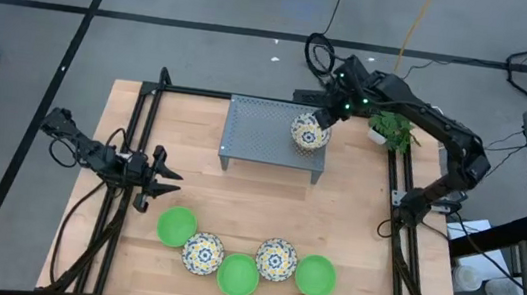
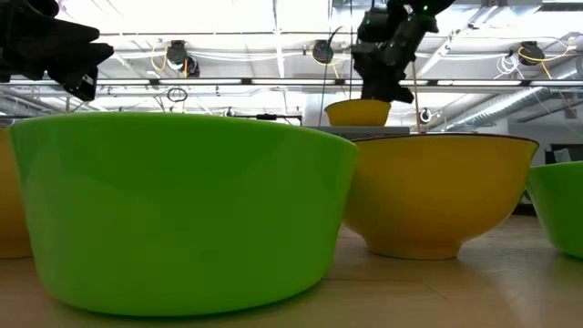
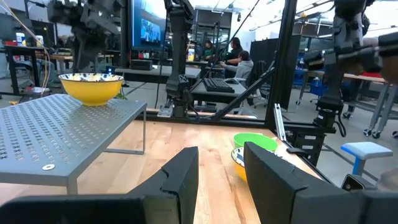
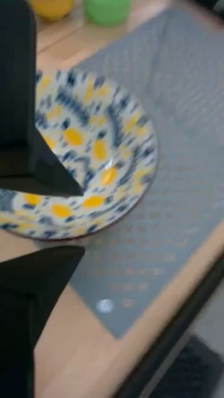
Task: Pick & Place Mini bowls
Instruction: Put the right green bowl on the shelf
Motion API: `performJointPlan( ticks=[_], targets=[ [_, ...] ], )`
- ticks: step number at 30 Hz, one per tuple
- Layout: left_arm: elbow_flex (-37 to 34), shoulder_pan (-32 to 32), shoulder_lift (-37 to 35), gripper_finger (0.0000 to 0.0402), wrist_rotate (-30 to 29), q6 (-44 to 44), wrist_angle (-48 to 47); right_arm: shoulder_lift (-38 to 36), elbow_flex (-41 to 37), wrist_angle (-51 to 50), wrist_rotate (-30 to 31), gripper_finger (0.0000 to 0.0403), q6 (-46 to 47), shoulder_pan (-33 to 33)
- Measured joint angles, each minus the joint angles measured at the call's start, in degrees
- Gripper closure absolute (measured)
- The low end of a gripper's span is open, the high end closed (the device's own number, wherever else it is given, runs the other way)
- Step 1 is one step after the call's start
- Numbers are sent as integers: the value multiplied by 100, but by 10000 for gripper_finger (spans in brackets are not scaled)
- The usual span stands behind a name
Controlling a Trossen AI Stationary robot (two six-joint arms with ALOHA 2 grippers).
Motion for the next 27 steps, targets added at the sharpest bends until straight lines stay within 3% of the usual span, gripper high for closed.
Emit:
performJointPlan(
  ticks=[6, 12, 16, 20, 24, 27],
  targets=[
    [0, 0, 0, 270, -2, 0, 1, -724, 0, 262, -45, 237, -126, 25],
    [0, -2, 0, 270, 0, 0, -1, -1724, 0, -84, -740, 237, -449, 581],
    [0, 0, 0, 270, 0, 0, -1, -2378, -50, -397, -769, 244, -381, 1408],
    [0, 0, 0, 270, 0, 0, -1, -3148, -576, -132, -767, 247, -17, 2385],
    [0, -2, 0, 270, 0, 0, -1, -4032, -1582, 840, -761, 247, 553, 3413],
    [0, -2, 0, 270, 0, 0, -2, -4646, -2552, 2382, -761, 247, 1226, 4224]
  ],
)
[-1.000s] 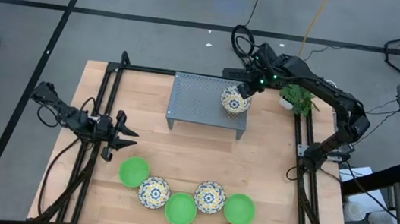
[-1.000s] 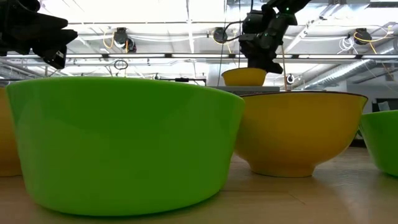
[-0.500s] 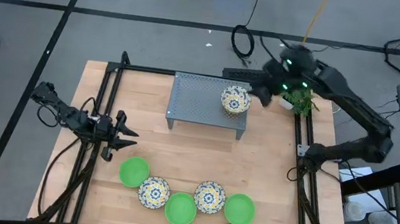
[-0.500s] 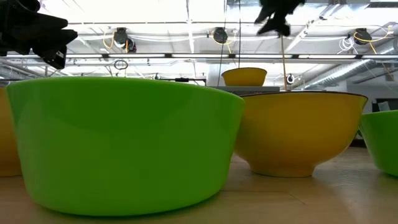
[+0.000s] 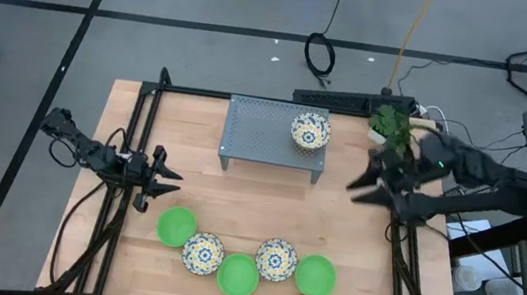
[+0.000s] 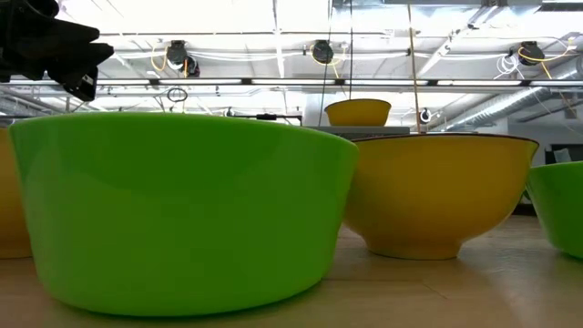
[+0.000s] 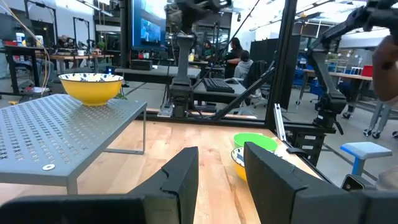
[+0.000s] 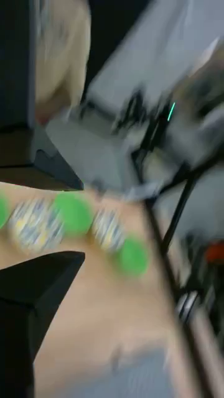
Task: Pick & Place Mini bowls
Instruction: Put the right green bowl on the shelf
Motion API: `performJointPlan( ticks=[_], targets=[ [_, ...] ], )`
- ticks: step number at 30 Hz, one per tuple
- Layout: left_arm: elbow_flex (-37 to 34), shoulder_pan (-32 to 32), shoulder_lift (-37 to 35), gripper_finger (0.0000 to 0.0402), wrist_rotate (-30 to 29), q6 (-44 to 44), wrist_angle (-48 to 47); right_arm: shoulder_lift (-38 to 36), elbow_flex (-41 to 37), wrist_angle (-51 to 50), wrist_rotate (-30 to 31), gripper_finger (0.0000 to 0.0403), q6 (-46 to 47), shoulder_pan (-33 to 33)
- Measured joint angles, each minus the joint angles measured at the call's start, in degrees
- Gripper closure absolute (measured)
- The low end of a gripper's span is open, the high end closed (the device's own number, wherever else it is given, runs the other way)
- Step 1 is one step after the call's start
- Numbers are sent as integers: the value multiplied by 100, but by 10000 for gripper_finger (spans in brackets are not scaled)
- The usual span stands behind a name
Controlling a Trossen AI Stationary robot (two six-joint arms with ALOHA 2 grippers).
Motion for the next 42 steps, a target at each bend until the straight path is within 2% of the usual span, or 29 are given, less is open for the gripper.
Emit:
performJointPlan(
  ticks=[3, 6, 8, 10, 14, 17, 21, 23, 26, 28, 30, 34, 42],
  targets=[
    [0, 1, 0, 270, 0, 0, 1, -332, -967, 1834, -8, 247, 315, 864],
    [0, 2, 0, 270, 0, 0, 1, -287, -1691, 3354, -2, 247, 183, 1698],
    [0, 2, 0, 270, 0, 0, -1, -78, -1948, 3791, 19, 247, -142, 2207],
    [0, 0, 0, 270, 0, 0, -1, 232, -2014, 3772, 254, 247, -463, 2699],
    [0, 2, 0, 270, 0, 0, 1, 913, -1883, 3437, 1133, 247, -747, 3493],
    [0, 2, 0, 270, 0, 0, -1, 1411, -1482, 2689, 1843, 247, -582, 3891],
    [0, 2, 0, 270, 0, 0, 0, 2081, -510, 760, 3018, 247, 564, 4214],
    [0, 0, 0, 270, 0, 0, 2, 2447, -30, -368, 3295, 247, 1559, 4265],
    [0, 0, 0, 270, 0, 0, 5, 2934, 367, -1621, 3295, 247, 3126, 4248],
    [0, 1, 0, 270, 0, 0, 1, 3161, 395, -2043, 3057, 247, 4006, 4211],
    [0, 0, 0, 270, 0, 0, 4, 3373, 359, -2209, 2736, 248, 4501, 4137],
    [0, 0, 0, 270, 0, 0, 3, 3626, 256, -2183, 2430, 248, 4953, 3960],
    [2, 1, 0, 270, 2, 0, 1, 3727, 12, -1988, 2424, 248, 5380, 3642]
  ],
)
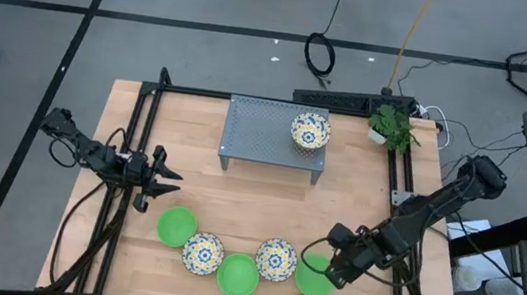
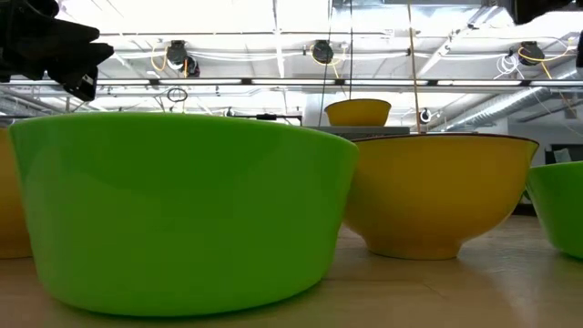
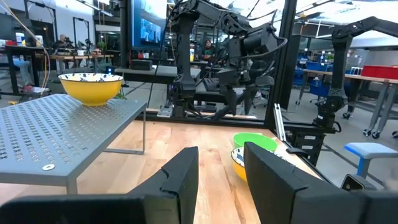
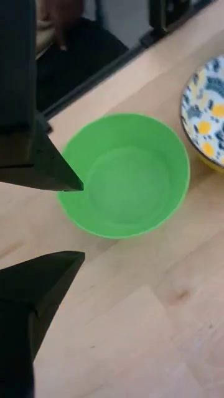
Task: Pick & Place Mini bowls
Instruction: Put the right green bowl on the shelf
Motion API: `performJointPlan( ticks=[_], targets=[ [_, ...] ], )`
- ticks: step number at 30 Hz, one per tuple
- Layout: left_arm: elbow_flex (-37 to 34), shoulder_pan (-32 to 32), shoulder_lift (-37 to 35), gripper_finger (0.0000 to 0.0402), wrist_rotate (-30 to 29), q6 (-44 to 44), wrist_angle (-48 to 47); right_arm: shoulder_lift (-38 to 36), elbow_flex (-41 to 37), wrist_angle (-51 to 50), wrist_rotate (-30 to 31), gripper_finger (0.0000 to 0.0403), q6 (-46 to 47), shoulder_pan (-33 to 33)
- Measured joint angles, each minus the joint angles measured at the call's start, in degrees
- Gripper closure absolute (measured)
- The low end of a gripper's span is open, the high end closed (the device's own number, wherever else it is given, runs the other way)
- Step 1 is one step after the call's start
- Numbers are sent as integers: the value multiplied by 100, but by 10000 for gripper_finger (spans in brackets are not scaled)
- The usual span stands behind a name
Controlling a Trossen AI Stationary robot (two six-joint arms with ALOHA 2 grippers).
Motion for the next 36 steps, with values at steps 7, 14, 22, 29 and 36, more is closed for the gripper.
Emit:
performJointPlan(
  ticks=[7, 14, 22, 29, 36],
  targets=[
    [-2, -1, 0, 270, 0, 0, 0, 1, -539, 1049, 167, 248, 350, -39],
    [0, 1, 0, 270, 0, 0, 0, -51, -729, 1247, 153, 248, 368, -184],
    [0, -1, 0, 270, 0, 0, 0, -42, -728, 1148, 134, 248, 1071, -58],
    [0, -1, 0, 270, 0, 0, 0, 19, -778, 1005, 135, 248, 1493, 130],
    [-1, -1, 0, 270, 0, 0, 1, 335, -828, 1147, 100, 248, 1691, 241]
  ],
)
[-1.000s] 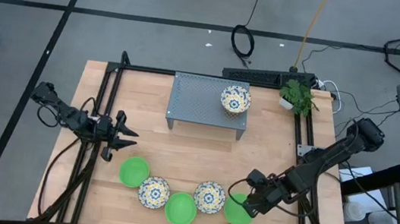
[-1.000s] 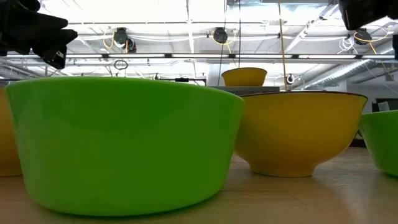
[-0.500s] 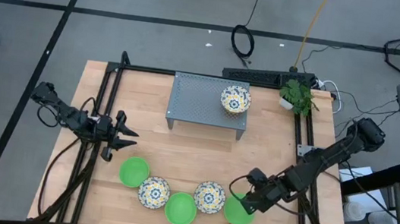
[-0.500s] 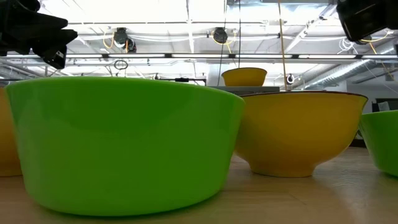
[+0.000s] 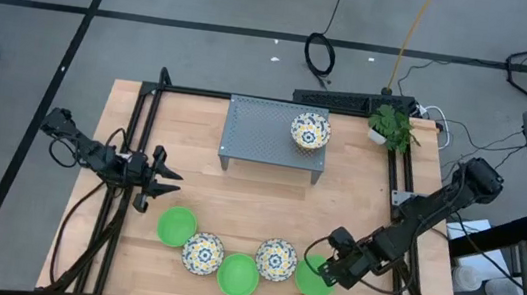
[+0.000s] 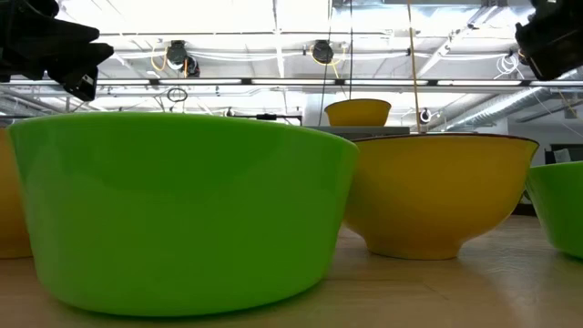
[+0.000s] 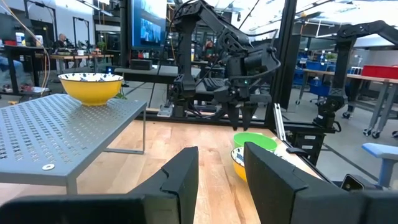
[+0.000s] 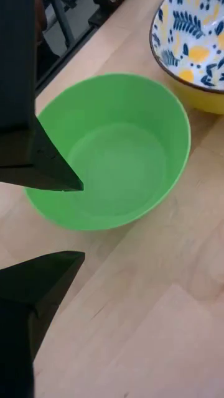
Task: Pick & Place Mini bowls
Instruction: Put the right green bowl on the shelf
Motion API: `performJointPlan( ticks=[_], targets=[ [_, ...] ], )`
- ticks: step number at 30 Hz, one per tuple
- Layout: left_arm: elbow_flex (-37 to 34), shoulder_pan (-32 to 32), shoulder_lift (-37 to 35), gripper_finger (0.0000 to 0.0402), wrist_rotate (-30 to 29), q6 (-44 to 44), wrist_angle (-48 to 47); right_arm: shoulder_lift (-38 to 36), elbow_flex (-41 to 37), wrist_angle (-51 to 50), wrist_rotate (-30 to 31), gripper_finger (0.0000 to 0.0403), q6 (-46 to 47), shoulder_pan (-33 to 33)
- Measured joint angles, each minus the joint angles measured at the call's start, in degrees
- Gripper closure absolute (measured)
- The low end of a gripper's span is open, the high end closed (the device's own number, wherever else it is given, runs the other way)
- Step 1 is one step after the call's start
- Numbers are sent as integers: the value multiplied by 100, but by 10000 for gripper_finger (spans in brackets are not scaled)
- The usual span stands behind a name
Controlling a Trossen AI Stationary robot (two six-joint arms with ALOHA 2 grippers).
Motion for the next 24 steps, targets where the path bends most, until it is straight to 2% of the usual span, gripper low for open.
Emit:
performJointPlan(
  ticks=[7, 11, 15, 24],
  targets=[
    [1, 0, 0, 270, 0, 0, -4, 292, 0, 156, -395, 248, 20, 0],
    [1, 0, 0, 270, 0, 0, -3, 319, -2, 66, -567, 248, 369, 0],
    [1, 2, 0, 270, 0, 0, -29, 319, -2, -4, -570, 248, 657, 0],
    [1, 1, 0, 270, 0, 0, -31, 319, -2, -13, -560, 248, 643, 0]
  ],
)
